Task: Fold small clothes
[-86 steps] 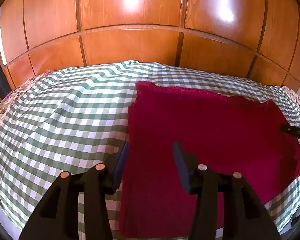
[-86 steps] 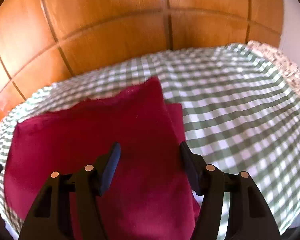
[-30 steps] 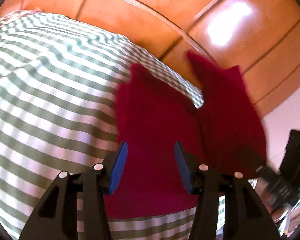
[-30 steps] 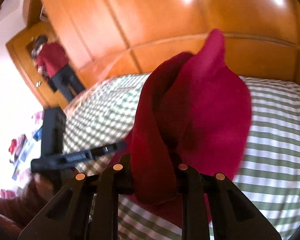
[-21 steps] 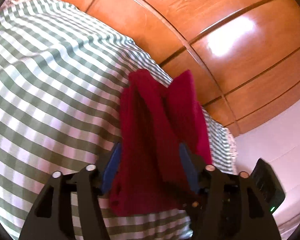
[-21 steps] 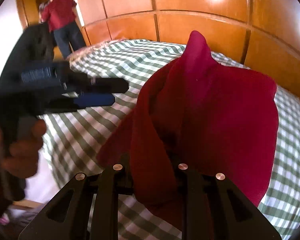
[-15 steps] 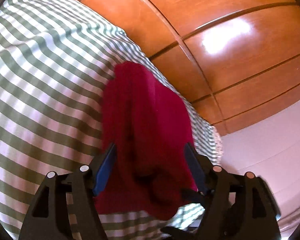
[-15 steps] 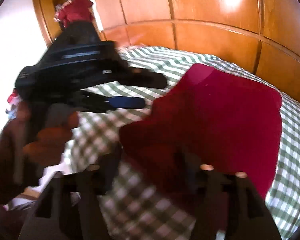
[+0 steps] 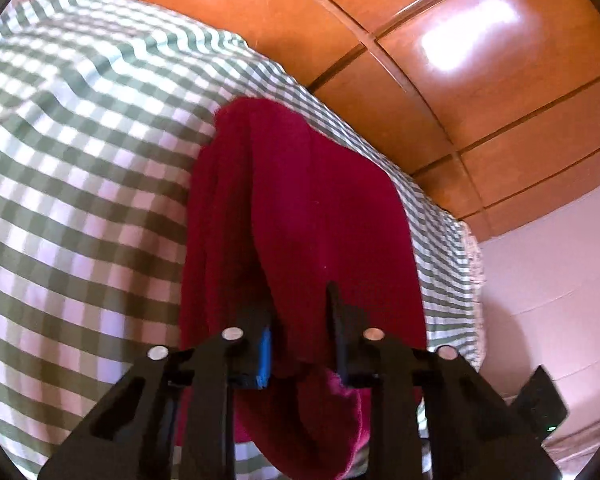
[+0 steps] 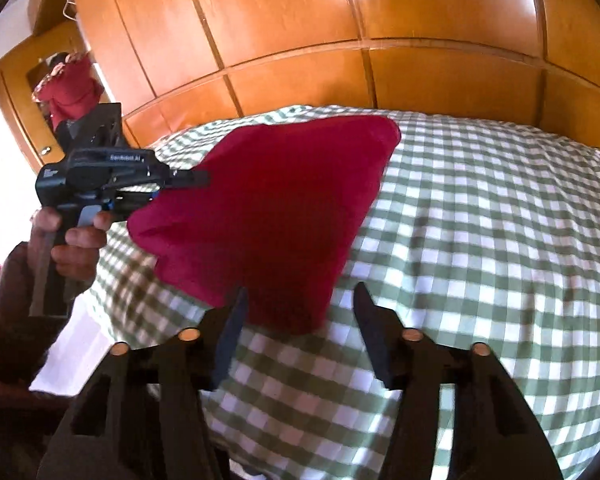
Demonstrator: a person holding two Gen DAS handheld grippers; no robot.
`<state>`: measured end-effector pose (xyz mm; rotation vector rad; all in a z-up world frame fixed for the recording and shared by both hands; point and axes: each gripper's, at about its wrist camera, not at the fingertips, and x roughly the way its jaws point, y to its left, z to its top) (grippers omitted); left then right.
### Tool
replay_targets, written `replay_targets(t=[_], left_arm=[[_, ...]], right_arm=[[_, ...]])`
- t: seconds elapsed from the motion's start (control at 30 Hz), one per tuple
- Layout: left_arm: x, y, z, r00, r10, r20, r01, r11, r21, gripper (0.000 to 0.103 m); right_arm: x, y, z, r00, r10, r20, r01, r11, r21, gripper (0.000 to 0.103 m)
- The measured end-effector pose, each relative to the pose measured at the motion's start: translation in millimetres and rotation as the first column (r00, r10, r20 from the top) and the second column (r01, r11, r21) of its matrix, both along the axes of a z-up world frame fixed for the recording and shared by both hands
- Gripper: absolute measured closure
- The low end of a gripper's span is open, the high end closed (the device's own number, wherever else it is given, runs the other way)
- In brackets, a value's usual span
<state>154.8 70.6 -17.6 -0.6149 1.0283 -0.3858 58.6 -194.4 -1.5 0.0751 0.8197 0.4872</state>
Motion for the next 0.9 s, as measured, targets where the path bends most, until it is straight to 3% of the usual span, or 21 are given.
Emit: replay_targets(t=[0.07, 0.17, 0.3, 0.4, 0.43, 0.5, 0.6, 0.7, 0.9], left_arm=[[-6, 4, 7, 1.0, 0.003, 0.03, -0.003, 1.0, 0.014, 0.085], [-18, 15, 11, 0.998, 0.025, 0.053, -0.029, 0.997, 0.071, 0.086], [-19, 12, -19, 0.999, 0.029, 0.014, -0.031, 0.976, 0.215, 0.086], [-21, 6, -24, 0.997, 0.053, 0.047, -0.064, 0.961, 0.269, 0.078], [-21, 5, -21, 0.996, 0.071, 0.047, -0.082, 0.956, 0.281, 0.063], [-25, 2, -13, 0.989, 0.125, 0.077, -0.144, 0.921, 0.361, 0.048], [-29, -3, -3, 0.987, 0.102, 0.122, -0.144, 0.899, 0.414, 0.046], [-31, -8, 0, 0.986, 0.079, 0.147, -0.139, 0.874, 0.465, 0.043], [-22, -6, -5, 0.981, 0.106, 0.16, -0.17, 0.868, 0.467, 0.034]], right_arm=[[3, 12, 0, 0.999, 0.033, 0.01, -0.032, 0.999, -0.014, 0.065], [9, 36, -10, 0.995, 0.099, -0.003, -0.099, 0.994, -0.04, 0.065], [8, 51, -43, 0.994, 0.104, -0.044, -0.108, 0.989, -0.102, 0.065], [6, 53, -42, 0.995, 0.093, -0.025, -0.095, 0.989, -0.114, 0.065], [5, 54, -40, 0.995, 0.093, -0.027, -0.095, 0.988, -0.12, 0.065], [7, 53, -35, 0.994, 0.105, -0.034, -0.109, 0.986, -0.124, 0.065], [14, 40, -17, 0.992, 0.116, -0.049, -0.119, 0.99, -0.069, 0.065], [32, 23, 4, 0.998, 0.056, -0.021, -0.056, 0.998, -0.026, 0.065], [94, 20, 24, 0.998, -0.067, 0.008, 0.067, 0.998, -0.018, 0.065]])
